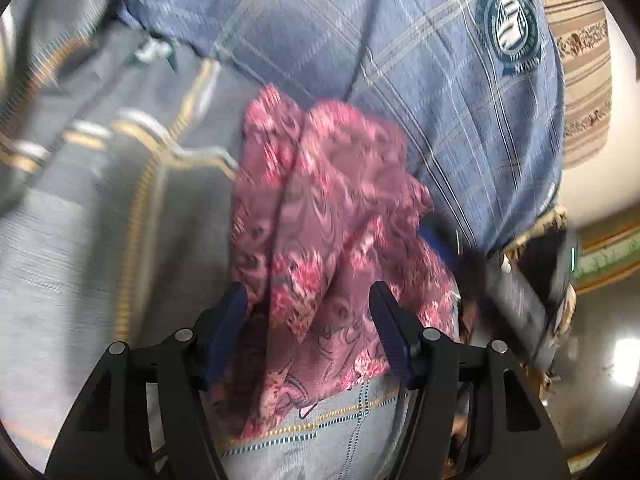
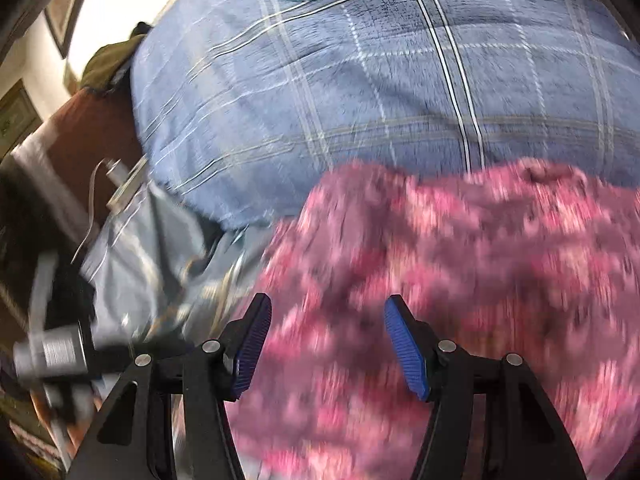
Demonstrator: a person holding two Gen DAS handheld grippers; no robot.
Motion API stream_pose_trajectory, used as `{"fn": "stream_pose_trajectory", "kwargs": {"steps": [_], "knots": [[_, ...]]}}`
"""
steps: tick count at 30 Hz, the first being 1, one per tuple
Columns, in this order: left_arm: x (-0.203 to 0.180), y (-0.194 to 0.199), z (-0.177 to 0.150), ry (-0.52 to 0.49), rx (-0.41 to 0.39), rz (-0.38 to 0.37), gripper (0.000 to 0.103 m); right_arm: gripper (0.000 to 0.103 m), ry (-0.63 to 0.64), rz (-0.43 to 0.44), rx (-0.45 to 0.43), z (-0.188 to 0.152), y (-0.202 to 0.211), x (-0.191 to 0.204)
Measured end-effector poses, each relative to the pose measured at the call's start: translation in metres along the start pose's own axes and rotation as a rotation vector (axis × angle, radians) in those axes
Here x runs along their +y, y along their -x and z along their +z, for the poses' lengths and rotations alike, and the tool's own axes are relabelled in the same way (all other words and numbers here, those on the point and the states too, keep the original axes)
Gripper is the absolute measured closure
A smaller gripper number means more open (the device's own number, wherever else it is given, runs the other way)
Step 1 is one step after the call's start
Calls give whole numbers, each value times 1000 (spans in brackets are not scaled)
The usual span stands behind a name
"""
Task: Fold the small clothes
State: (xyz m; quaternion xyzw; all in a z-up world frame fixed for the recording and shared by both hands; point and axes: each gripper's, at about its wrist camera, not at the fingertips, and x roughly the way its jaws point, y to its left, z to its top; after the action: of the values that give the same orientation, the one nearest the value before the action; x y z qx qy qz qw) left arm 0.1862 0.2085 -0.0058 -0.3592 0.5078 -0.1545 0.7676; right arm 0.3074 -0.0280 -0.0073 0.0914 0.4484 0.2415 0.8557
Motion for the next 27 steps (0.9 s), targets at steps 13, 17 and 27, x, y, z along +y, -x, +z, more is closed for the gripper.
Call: {"fn": "stream_pose_trajectory", "kwargs": {"steps": [13,17,27], "knots": [[-6,2,-6,-130,-14,193,66,96,120,-35,15,58,-97,31],[7,-6,-5,-97,32,228,66,91,168,-180,166,36,-132,23],[48,47,13,107,-103,83,56,41,361,112,41,-76,10,73]]}}
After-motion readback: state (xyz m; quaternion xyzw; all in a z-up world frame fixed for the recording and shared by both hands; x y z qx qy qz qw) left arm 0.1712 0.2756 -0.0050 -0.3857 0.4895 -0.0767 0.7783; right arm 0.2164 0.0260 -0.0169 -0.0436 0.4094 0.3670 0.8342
